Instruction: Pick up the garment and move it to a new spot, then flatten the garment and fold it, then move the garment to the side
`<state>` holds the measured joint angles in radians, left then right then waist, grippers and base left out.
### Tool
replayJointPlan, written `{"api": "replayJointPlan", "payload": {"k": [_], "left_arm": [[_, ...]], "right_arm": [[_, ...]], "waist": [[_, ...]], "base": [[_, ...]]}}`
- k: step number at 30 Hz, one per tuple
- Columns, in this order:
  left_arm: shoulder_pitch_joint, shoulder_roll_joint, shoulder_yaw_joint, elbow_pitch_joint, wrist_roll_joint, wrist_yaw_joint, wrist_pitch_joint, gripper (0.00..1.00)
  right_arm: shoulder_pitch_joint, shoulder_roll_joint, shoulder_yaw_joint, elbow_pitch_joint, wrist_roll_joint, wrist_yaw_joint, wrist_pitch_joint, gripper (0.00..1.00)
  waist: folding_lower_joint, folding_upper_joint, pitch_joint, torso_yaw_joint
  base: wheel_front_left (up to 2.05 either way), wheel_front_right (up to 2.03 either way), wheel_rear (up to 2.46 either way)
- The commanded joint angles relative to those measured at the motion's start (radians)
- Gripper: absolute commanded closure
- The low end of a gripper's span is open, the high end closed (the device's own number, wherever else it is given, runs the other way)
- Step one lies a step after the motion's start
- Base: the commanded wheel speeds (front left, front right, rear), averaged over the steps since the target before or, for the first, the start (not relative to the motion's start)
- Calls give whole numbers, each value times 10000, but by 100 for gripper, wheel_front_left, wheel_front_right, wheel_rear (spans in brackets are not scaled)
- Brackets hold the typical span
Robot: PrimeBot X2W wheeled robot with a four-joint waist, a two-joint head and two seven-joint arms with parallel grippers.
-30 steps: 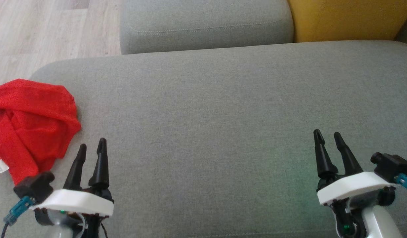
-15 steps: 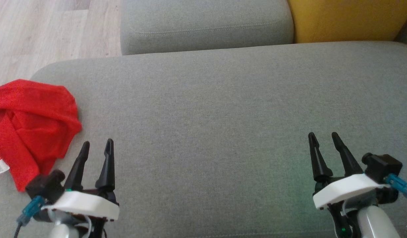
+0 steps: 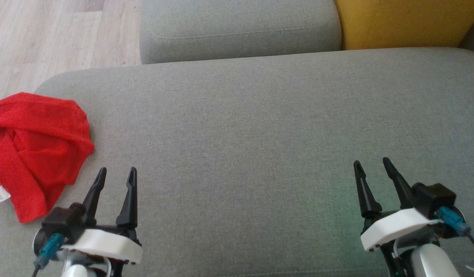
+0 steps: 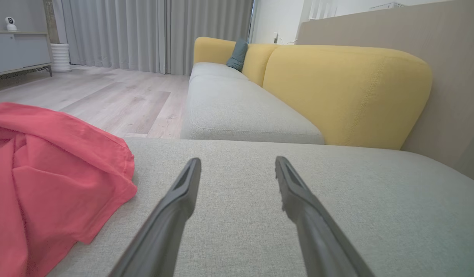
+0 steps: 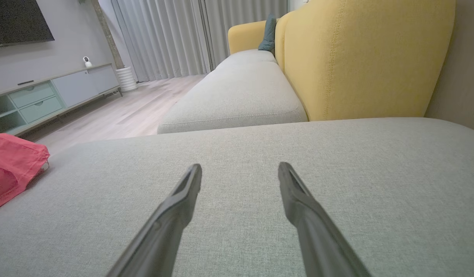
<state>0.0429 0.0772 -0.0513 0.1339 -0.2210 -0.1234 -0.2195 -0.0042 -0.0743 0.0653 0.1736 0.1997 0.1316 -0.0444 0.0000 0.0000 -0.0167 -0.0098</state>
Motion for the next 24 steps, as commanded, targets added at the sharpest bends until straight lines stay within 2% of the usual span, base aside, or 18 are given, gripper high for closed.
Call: {"api": "replayJointPlan", "payload": {"k": [1, 10, 24], "left_arm": [[-258, 124, 258, -327, 349, -24, -162, 0], [-214, 82, 228, -178, 1203, -37, -423, 0], [-252, -6, 340, 112, 921, -47, -423, 0]], "right_arm": [[-212, 3, 275, -400, -336, -9, -127, 0], [-221, 104, 243, -410, -911, -9, -336, 0], [-213, 204, 91, -362, -597, -9, -363, 0]], "waist": [[0, 0, 4, -5], [0, 0, 24, -10], [0, 0, 17, 24]], "base": [[0, 0, 0], [0, 0, 0], [0, 0, 0]]}}
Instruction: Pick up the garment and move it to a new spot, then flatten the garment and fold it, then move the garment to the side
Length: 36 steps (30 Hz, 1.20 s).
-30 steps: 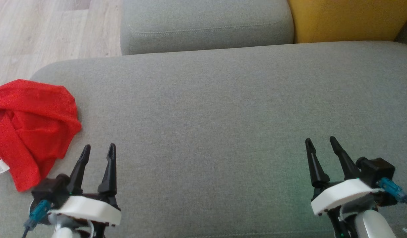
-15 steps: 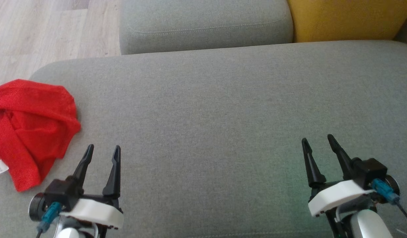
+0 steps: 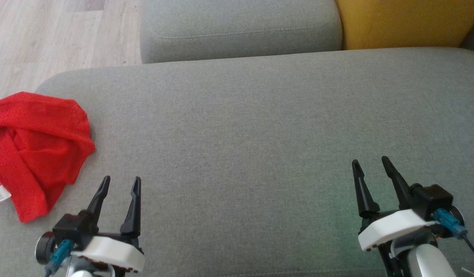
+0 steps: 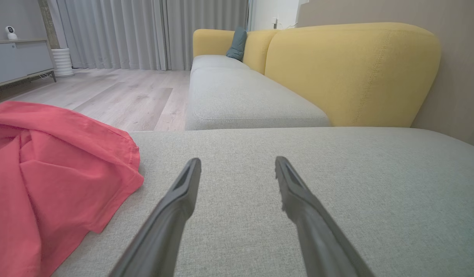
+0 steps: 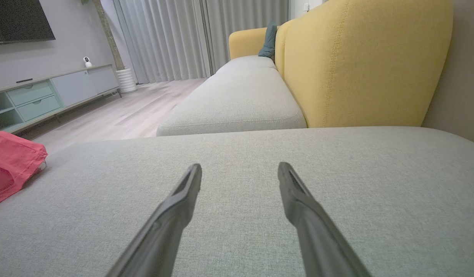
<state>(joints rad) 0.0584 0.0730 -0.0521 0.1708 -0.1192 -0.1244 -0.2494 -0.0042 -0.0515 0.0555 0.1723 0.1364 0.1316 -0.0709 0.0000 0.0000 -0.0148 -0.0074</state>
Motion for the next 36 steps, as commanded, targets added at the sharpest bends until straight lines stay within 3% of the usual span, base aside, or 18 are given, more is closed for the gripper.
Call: {"api": "replayJointPlan", "payload": {"k": [1, 12, 18, 36], "left_arm": [[-410, 33, 352, -243, -97, -38, -124, 0], [-462, 11, 407, -178, -63, -41, -124, 0], [-538, -3, 419, -107, 5, 8, -124, 0], [-1095, 420, 835, -52, 23, 134, -124, 0]], "right_arm": [[-215, -21, 185, -346, 31, -9, -99, 0], [-210, -5, 112, -341, 2, -9, -76, 0], [-173, 2, 48, -429, -77, -9, -19, 0], [-147, 9, 546, -895, -225, -9, 212, 0]], "waist": [[0, 0, -5, 2], [0, 0, -1, 87], [0, 0, 3, 460], [0, 0, -29, 3332]], "base": [[0, 0, 0], [0, 0, 0], [0, 0, 0], [0, 0, 0]]}}
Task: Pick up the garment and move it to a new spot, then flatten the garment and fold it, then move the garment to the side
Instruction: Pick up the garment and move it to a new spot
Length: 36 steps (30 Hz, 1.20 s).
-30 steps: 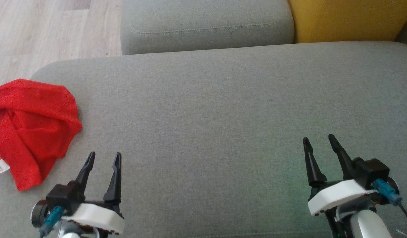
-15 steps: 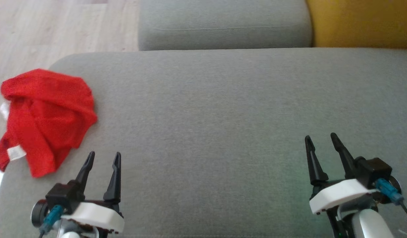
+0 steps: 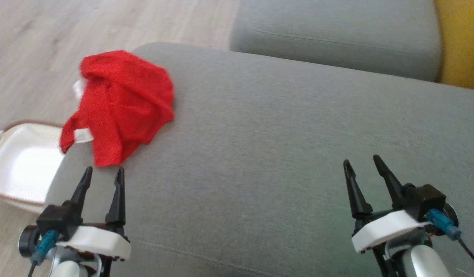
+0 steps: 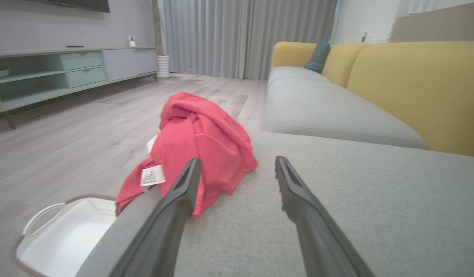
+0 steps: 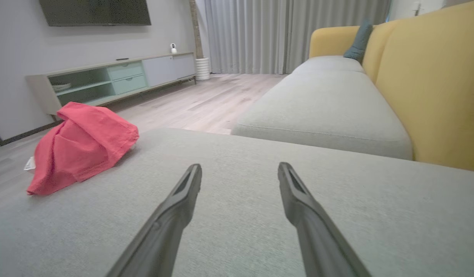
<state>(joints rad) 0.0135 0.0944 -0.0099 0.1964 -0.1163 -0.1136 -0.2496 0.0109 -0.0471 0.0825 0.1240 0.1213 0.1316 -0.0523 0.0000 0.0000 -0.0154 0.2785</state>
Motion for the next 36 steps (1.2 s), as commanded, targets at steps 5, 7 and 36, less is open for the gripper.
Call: {"api": "replayJointPlan", "payload": {"k": [5, 7, 36], "left_arm": [[-773, 315, 454, -226, -71, 15, -122, 0], [-792, 337, 472, -190, -92, 20, -122, 0], [-1891, 223, 721, 252, -418, 189, -122, 0]], "right_arm": [[-298, -34, 458, -536, -30, -9, 101, 0], [-277, -34, 475, -554, -7, -9, 111, 0], [-757, -92, 453, -1064, -134, -9, 503, 0]], "waist": [[0, 0, -62, 1008], [0, 0, -95, 1156], [0, 0, 1160, 1145]], "base": [[0, 0, 0], [0, 0, 0], [0, 0, 0]]}}
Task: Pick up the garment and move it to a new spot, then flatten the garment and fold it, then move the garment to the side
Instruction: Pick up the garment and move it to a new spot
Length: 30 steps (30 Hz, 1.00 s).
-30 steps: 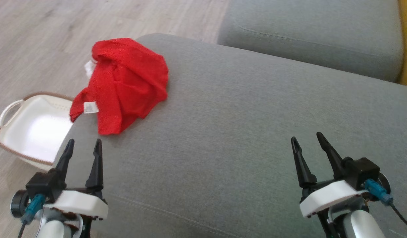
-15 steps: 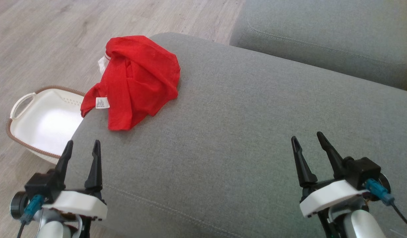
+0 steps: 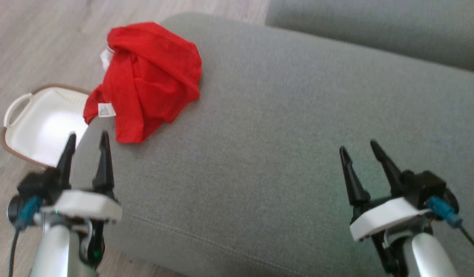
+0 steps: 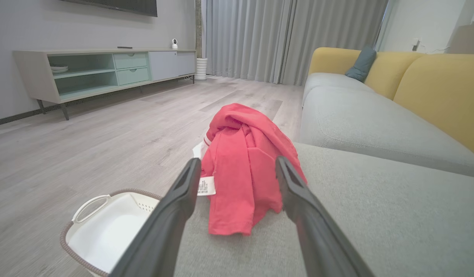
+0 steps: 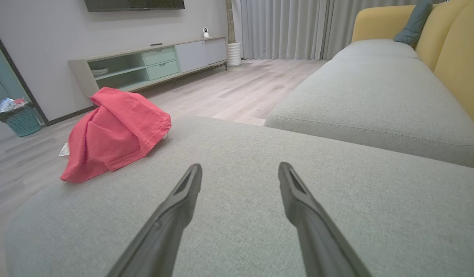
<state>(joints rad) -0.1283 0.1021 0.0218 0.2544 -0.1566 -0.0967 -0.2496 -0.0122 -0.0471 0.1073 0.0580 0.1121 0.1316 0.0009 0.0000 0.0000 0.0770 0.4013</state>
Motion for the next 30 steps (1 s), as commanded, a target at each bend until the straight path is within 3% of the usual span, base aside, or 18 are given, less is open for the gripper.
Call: {"api": "replayJointPlan", "payload": {"k": [1, 5, 13, 14, 21, 30], "left_arm": [[-671, 124, 448, -189, -75, 26, -122, 0], [-1567, 48, 590, 693, -305, 4, -122, 0], [-4031, -60, 603, 3751, -837, -229, -122, 0], [-4501, -89, 509, 4673, -962, -269, -122, 0], [-5924, 115, 276, 7775, -1554, -330, 385, 0], [-6823, 258, -255, 9340, -2025, -337, 1222, 0]], "right_arm": [[-603, -121, 208, -474, -77, -9, 29, 0], [-896, -269, 145, -704, -206, -9, 242, 0], [-1427, -640, 4, -1320, -491, -9, 798, 0], [-1467, -659, -13, -1405, -522, -9, 877, 0], [-1512, -693, 79, -1549, -555, -9, 1046, 0], [-1587, -727, 116, -1655, -557, -9, 1149, 0]], "waist": [[0, 0, 433, -117], [0, 0, 1084, -218], [0, 0, 2575, -175], [0, 0, 2753, -141], [0, 0, 3032, -154], [0, 0, 3217, -164]], "base": [[0, 0, 0], [0, 0, 0], [0, 0, 0], [0, 0, 0], [0, 0, 0], [0, 0, 0]]}}
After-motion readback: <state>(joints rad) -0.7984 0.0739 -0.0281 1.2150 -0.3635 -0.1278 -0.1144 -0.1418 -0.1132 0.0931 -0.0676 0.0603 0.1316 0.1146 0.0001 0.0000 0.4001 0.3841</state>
